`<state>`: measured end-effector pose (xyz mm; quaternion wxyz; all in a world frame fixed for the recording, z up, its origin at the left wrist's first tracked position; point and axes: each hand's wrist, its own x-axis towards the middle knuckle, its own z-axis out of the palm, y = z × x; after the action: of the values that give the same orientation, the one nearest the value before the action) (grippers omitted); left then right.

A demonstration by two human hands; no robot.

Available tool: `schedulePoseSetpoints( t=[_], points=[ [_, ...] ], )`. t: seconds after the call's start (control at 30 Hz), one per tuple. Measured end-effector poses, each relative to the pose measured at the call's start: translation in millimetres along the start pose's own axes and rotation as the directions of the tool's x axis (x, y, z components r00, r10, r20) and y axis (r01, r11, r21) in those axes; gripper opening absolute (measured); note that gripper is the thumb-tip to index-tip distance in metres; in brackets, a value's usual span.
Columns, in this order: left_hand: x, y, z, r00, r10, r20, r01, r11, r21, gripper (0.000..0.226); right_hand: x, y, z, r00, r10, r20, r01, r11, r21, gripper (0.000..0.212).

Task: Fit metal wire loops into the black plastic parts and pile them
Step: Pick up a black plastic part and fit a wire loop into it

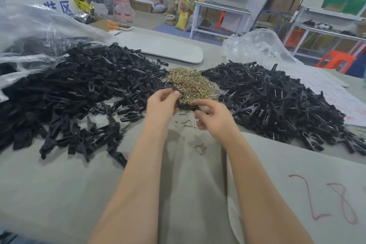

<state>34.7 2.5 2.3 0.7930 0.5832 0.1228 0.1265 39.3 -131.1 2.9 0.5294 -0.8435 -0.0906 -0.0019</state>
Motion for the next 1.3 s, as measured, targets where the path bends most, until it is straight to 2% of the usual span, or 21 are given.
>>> schedulePoseSetpoints(
  t=[0.07, 0.13, 0.23, 0.33, 0.43, 0.53, 0.73, 0.83, 0.9, 1.03, 1.3],
  points=[
    [0, -8, 6, 0.992, -0.049, 0.118, 0.028, 0.984, 0.176, 0.016, -1, 6, -5, 0.996, -0.082, -0.019, 0.081, 0.996, -0.040, 0.031],
    [-1, -14, 11, 0.983, -0.069, 0.172, 0.021, 0.963, 0.269, 0.018, -3, 10, -1, 0.994, -0.105, -0.038, 0.103, 0.994, -0.048, 0.035],
    [-3, -18, 12, 0.976, -0.077, 0.204, 0.026, 0.970, 0.242, 0.005, 0, 14, 9, 0.991, -0.063, -0.118, 0.066, 0.998, 0.023, 0.043],
    [-1, -20, 13, 0.977, -0.046, 0.207, 0.000, 0.975, 0.220, 0.013, 3, 14, 12, 0.976, 0.034, -0.215, 0.002, 0.986, 0.164, 0.043],
    [0, -20, 14, 0.981, -0.019, 0.191, -0.019, 0.981, 0.194, 0.013, 2, 12, 13, 0.970, 0.099, -0.221, -0.026, 0.950, 0.311, 0.033],
    [0, -21, 13, 0.983, -0.029, 0.183, -0.001, 0.987, 0.159, 0.007, -2, 8, 15, 0.978, 0.008, -0.209, 0.043, 0.970, 0.238, 0.008],
    [4, -22, 10, 0.987, -0.036, 0.156, 0.016, 0.992, 0.128, 0.013, 2, 8, 11, 0.982, -0.060, -0.177, 0.084, 0.987, 0.136, 0.033],
    [3, -22, 10, 0.978, -0.051, 0.202, 0.020, 0.988, 0.156, 0.016, 1, 9, 13, 0.985, -0.091, -0.147, 0.102, 0.992, 0.070, 0.044],
    [2, -21, 10, 0.971, -0.052, 0.234, 0.017, 0.988, 0.152, 0.015, 0, 11, 12, 0.976, -0.104, -0.191, 0.116, 0.992, 0.054, 0.043],
    [-2, -19, 11, 0.967, -0.046, 0.251, 0.015, 0.992, 0.125, 0.026, -1, 11, 10, 0.965, -0.095, -0.244, 0.121, 0.988, 0.091, 0.026],
    [-4, -17, 12, 0.960, -0.049, 0.274, 0.014, 0.992, 0.127, 0.022, -1, 11, 6, 0.953, -0.114, -0.281, 0.142, 0.986, 0.082, 0.023]
  ],
)
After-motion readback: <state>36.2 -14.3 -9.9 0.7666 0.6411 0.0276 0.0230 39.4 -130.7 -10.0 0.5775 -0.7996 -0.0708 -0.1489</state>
